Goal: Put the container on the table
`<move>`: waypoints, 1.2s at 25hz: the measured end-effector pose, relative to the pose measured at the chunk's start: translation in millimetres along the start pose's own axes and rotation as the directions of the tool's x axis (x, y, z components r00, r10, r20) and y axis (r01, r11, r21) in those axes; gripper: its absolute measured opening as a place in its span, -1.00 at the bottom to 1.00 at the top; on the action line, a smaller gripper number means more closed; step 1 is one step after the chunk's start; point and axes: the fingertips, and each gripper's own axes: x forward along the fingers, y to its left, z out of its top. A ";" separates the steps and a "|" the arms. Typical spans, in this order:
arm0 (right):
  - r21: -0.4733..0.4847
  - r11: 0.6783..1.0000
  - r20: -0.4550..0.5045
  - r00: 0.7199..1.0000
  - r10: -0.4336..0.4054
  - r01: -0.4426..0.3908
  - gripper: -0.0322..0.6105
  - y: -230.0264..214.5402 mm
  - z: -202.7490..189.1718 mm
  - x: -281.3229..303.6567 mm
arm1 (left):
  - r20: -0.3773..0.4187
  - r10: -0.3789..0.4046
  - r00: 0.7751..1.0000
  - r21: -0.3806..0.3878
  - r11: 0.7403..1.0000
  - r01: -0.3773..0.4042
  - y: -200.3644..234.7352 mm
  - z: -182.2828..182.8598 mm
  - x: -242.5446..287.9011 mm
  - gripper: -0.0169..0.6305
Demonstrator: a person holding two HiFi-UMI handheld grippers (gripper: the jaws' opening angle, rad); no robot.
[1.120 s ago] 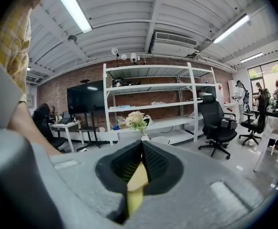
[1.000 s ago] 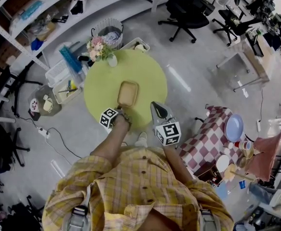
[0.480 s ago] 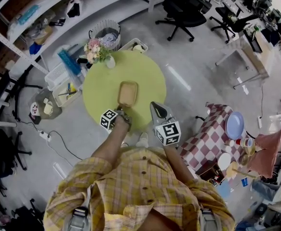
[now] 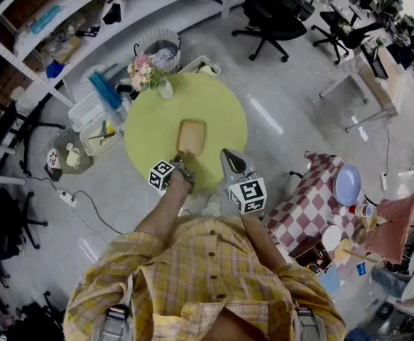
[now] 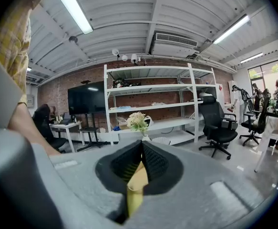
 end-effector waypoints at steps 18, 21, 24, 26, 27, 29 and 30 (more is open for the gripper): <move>-0.011 1.000 0.018 1.000 0.023 -0.023 -0.90 29.7 4.4 -0.5 | -0.095 -0.205 0.974 -0.006 0.979 0.206 -58.1 -12.2 -41.4 -0.82; -0.010 1.000 0.025 0.999 0.023 -0.023 -0.90 33.4 7.8 0.5 | -0.121 -0.246 0.962 0.003 0.969 0.249 -77.1 -17.8 -50.4 -0.93; -0.005 1.000 0.028 0.999 0.024 -0.024 -0.90 34.9 8.2 -0.4 | -0.165 -0.288 0.943 0.022 0.955 0.296 -95.8 -26.5 -56.7 -0.93; 0.000 1.000 0.033 0.999 0.021 -0.021 -0.90 35.5 9.2 -1.1 | -0.202 -0.303 0.931 0.082 0.942 0.325 -108.0 -31.0 -62.6 -0.93; 0.003 1.000 0.036 0.999 0.018 -0.018 -0.90 35.4 10.0 -1.2 | -0.214 -0.309 0.927 0.109 0.935 0.338 -113.6 -31.7 -65.8 -0.93; 0.010 1.000 0.040 0.999 0.012 -0.013 -0.90 34.5 11.9 -1.0 | -0.227 -0.324 0.918 0.141 0.922 0.360 -122.8 -31.1 -71.2 -0.93; 0.017 1.000 0.041 0.999 0.011 -0.011 -0.90 33.8 12.4 -0.9 | -0.230 -0.332 0.915 0.151 0.916 0.371 -126.6 -30.7 -73.8 -0.93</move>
